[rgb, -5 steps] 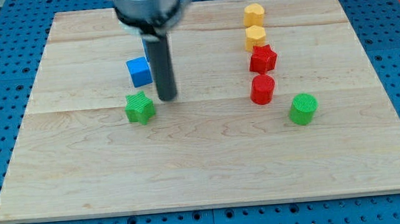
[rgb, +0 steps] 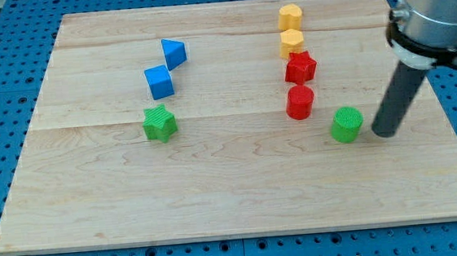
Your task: Push the green circle below to the green star
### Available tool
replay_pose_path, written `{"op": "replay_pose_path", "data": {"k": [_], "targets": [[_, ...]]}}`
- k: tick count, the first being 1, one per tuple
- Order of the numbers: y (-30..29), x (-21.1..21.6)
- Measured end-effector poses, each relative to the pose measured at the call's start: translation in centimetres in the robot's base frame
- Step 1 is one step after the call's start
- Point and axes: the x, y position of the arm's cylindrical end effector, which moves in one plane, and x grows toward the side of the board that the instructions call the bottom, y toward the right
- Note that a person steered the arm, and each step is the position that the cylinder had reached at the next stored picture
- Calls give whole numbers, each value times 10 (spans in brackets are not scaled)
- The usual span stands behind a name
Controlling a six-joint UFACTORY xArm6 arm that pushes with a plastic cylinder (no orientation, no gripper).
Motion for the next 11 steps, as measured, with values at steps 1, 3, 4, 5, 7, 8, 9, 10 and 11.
{"op": "replay_pose_path", "data": {"k": [1, 3, 4, 5, 7, 8, 9, 10, 11], "targets": [[-29, -4], [-142, 23], [-129, 1], [-173, -18], [-262, 17], [-242, 27], [-182, 66], [-155, 86], [-140, 88]]}}
